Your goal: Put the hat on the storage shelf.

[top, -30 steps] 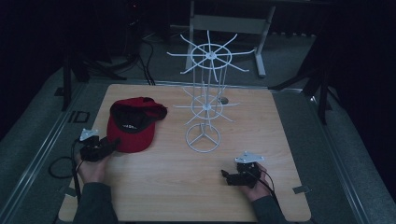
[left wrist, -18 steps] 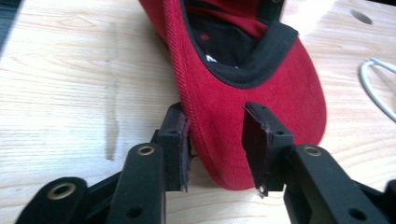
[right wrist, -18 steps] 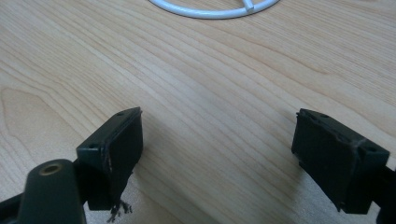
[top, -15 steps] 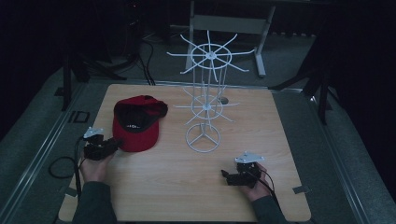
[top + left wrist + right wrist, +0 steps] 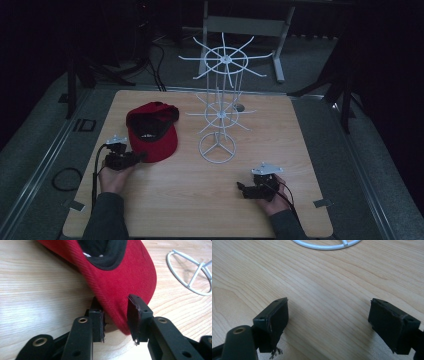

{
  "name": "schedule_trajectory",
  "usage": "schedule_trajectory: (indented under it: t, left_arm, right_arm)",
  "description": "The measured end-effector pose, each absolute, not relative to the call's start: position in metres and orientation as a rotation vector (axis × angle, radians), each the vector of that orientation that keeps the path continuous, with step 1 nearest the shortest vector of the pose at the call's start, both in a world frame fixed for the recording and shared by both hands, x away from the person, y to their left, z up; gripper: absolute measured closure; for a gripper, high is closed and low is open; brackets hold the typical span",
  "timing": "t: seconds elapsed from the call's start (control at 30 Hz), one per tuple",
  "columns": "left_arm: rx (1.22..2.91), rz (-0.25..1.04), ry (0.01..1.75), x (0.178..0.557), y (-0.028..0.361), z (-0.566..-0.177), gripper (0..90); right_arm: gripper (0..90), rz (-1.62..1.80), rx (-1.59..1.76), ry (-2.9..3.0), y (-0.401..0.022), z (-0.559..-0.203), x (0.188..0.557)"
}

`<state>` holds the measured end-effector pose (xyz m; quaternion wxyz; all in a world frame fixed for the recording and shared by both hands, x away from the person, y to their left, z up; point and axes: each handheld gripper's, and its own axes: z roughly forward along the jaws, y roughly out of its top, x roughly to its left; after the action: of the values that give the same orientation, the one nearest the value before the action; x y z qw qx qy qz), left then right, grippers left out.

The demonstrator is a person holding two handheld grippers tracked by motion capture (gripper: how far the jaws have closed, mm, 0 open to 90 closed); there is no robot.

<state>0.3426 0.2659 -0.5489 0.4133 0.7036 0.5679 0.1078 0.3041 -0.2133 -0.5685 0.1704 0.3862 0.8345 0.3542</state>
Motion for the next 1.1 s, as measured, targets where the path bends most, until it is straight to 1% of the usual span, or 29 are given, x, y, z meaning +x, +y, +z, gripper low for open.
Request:
schedule_trajectory:
  t: [0.27,0.57,0.67,0.77,0.8,0.93,1.1]
  left_arm:
    - [1.767,0.207,1.437,0.355,0.265,-0.554,63.9]
    - [1.793,0.18,1.433,0.364,0.257,-0.559,60.7]
    - [1.804,0.18,1.426,0.365,0.254,-0.561,62.3]
    - [1.793,0.18,1.418,0.364,0.253,-0.56,66.9]
    - [1.81,0.21,1.402,0.363,0.25,-0.558,67.8]
    - [1.822,0.253,1.391,0.357,0.246,-0.556,69.3]
    - [1.801,0.263,1.373,0.353,0.243,-0.554,73.7]
  right_arm:
    - [16.3,1.005,1.099,2.371,-0.213,-0.568,0.304]
    - [16.3,1.005,1.1,2.371,-0.213,-0.568,0.304]
    - [16.3,1.005,1.1,2.371,-0.213,-0.568,0.304]
    - [16.3,1.005,1.1,2.371,-0.213,-0.568,0.304]
    - [16.3,1.005,1.1,2.371,-0.213,-0.568,0.304]
    - [16.3,1.005,1.1,2.372,-0.213,-0.568,0.304]
    - [16.3,1.006,1.101,2.371,-0.213,-0.568,0.304]
